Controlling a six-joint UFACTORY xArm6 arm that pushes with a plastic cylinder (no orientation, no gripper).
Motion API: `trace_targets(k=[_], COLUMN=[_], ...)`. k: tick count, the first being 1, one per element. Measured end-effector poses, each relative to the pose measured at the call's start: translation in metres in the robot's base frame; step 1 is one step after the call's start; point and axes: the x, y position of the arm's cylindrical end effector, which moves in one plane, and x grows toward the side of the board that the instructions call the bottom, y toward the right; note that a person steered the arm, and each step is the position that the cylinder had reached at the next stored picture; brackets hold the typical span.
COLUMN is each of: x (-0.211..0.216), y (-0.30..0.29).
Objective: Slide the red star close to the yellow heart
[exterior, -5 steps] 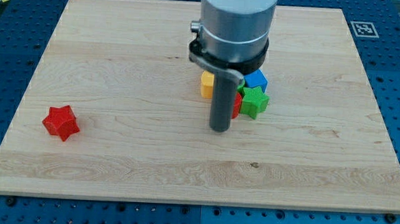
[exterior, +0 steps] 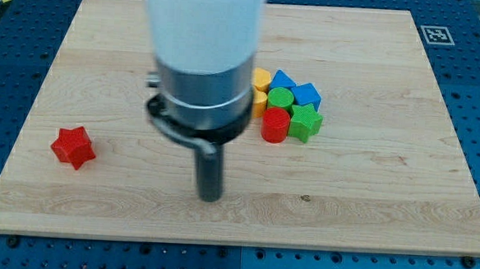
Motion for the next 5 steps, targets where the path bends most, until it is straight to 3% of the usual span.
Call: trace_targets(k=[3,5], x=[-0.001,-0.054], y=[-0.215,-0.227])
